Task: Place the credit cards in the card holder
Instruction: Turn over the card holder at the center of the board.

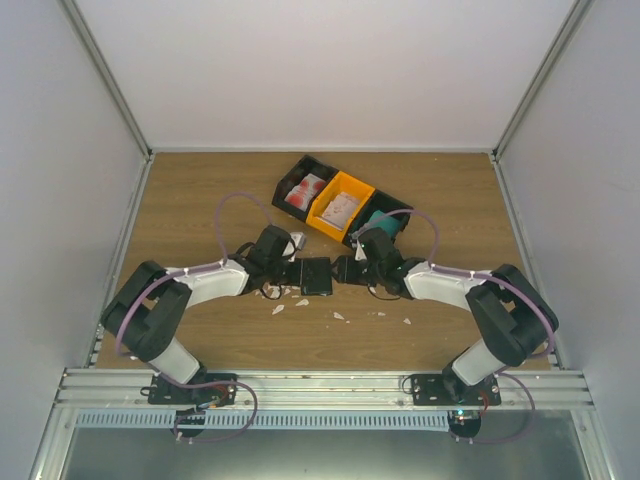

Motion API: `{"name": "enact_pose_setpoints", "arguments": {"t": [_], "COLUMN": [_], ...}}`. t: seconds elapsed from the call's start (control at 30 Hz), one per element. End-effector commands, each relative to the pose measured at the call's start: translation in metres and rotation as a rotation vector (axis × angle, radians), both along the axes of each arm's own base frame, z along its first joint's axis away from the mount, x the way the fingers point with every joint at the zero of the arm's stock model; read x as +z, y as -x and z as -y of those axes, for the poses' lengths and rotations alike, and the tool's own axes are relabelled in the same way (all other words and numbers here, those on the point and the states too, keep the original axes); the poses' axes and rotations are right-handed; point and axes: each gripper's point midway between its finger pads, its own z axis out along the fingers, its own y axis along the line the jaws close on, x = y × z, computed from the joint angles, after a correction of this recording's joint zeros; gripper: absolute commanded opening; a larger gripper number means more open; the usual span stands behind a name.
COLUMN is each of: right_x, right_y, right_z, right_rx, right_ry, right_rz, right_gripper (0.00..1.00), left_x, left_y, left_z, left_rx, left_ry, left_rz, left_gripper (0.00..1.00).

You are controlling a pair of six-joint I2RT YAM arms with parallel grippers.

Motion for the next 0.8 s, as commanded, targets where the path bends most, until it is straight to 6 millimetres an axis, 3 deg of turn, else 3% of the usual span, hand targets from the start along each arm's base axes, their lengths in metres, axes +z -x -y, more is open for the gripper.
{"name": "enact_pose_setpoints", "arguments": {"t": [0.0, 0.2, 0.53, 0.77], "right_x": [-0.006, -0.017, -0.029, -0.025], "right_y": [0.0, 0.005, 0.009, 0.012], "right_z": [0.003, -0.006, -0.021, -0.04], "right_rx": [-0.017, 0.015, 0.07, 0.152], "right_ry": [-0.008, -0.064, -0.151, -0.275], "right_rz": [-0.01, -0.056, -0.108, -0.106], "right_gripper": [0.49, 0.53, 0.57, 0.48], "left_x": [-0.013, -0.032, -0.054, -0.056], "left_y": [-0.002, 0.002, 0.007, 0.007], "left_z": [-0.006, -0.016, -0.031, -0.033], "left_rx": [0.011, 0.02, 0.035, 0.035], "left_ry": [-0.07, -0.143, -0.225, -0.223], "left_rz": [-0.011, -0.043, -0.072, -0.064], "left_gripper": [0.35, 0.24, 0.19, 0.18]}}
